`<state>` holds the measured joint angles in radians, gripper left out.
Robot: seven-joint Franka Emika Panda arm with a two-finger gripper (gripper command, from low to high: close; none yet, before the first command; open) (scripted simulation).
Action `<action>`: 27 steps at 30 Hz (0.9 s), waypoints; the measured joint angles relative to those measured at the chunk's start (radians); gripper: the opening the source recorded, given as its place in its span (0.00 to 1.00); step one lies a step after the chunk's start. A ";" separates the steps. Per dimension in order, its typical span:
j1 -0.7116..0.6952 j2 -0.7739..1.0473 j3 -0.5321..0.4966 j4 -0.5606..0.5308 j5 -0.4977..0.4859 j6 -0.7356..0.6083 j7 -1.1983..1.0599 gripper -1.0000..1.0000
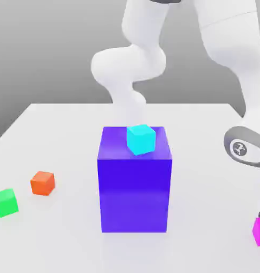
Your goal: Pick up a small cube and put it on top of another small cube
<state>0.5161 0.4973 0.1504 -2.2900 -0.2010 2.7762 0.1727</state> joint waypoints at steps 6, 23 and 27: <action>-0.010 -0.046 0.015 -0.011 0.016 -0.037 -0.012 0.00; -0.357 -0.301 -0.355 -0.169 0.198 -0.125 0.263 0.00; -0.449 -0.345 -0.475 -0.211 0.223 -0.129 0.364 0.00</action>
<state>0.0675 0.1525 -0.3244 -2.5014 0.0217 2.6475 0.5371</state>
